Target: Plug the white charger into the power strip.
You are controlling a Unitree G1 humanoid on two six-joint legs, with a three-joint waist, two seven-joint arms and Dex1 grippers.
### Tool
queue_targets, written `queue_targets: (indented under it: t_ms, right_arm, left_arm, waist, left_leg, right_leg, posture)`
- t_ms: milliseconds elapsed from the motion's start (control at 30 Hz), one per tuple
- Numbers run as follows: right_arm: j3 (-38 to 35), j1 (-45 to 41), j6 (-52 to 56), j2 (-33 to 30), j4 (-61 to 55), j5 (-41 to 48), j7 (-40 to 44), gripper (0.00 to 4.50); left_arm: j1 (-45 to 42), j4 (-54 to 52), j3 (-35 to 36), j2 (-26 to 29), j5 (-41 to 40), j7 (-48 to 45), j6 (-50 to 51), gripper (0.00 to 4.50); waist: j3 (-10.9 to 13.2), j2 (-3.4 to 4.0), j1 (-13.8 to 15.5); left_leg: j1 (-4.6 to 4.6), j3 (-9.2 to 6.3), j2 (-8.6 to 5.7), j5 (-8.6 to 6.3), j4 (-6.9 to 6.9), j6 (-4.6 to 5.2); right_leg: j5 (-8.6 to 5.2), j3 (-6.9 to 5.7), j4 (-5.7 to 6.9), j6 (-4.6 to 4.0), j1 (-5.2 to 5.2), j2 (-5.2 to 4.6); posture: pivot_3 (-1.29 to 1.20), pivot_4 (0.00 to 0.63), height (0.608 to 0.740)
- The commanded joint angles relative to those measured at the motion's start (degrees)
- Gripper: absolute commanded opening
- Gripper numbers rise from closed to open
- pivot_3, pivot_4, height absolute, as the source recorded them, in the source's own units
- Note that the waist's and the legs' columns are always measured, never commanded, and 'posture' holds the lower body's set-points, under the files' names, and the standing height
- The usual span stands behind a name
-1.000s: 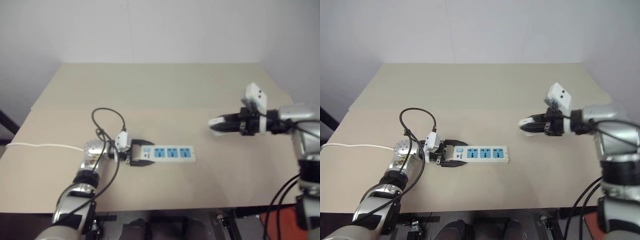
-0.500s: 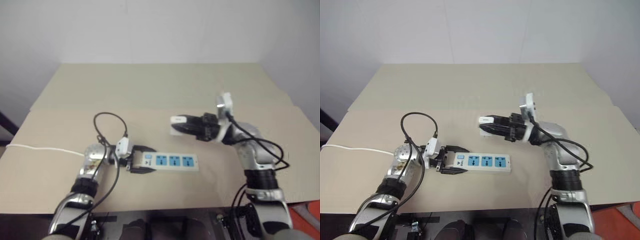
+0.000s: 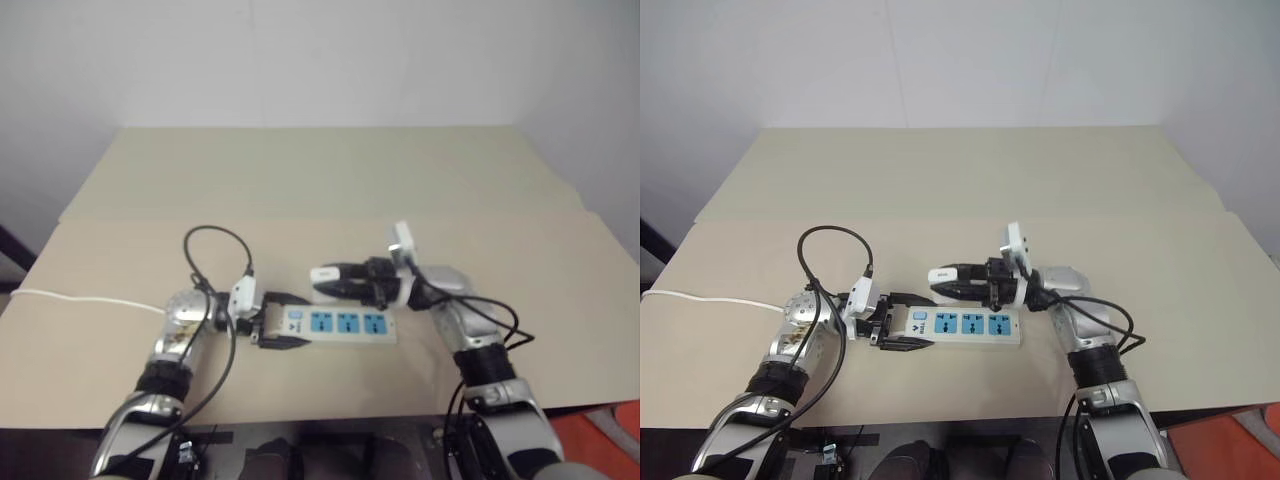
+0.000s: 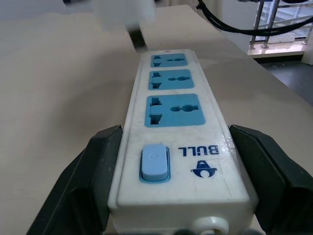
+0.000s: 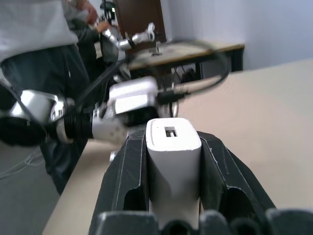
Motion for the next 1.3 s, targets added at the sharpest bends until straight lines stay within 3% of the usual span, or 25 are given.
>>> queue_targets:
  t_ms: [33, 533, 1300]
  right_arm:
    - [1.0, 0.6, -2.5, 0.1, -2.3, -0.4, 0.2, 1.1]
    - [1.9, 0.4, -7.0, 2.9, 3.5, -2.7, -3.8, 1.1]
    - [3.7, 4.3, -12.1, -0.3, 8.8, -6.0, -3.2, 1.1]
  left_arm:
    - [0.1, -2.7, -0.5, 0.0, -1.3, 0.5, 0.6, 3.26]
    - [1.5, -3.1, -0.8, 0.0, -1.8, 2.4, 1.9, 3.26]
    - [1.0, -2.4, -1.1, 0.4, -2.1, 2.6, 2.1, 3.26]
  waist:
    - [0.0, 0.0, 0.0]
    - [0.0, 0.01, 0.0]
    - [0.0, 0.02, 0.1]
  left_leg:
    - [0.02, 0.01, 0.0, 0.0, 0.0, 0.0]
    - [0.14, 0.02, 0.02, 0.01, -0.04, -0.02]
    - [0.6, -0.02, 0.07, 0.0, -0.14, -0.02]
  right_leg:
    - [0.0, 0.01, 0.01, -0.01, 0.0, 0.0]
    - [-0.01, 0.02, 0.01, -0.02, 0.07, 0.0]
    - [-0.02, 0.0, -0.2, -0.03, 0.64, 0.0]
  posture:
    - [0.0, 0.15, 0.74]
    - [0.0, 0.15, 0.74]
    - [0.0, 0.15, 0.74]
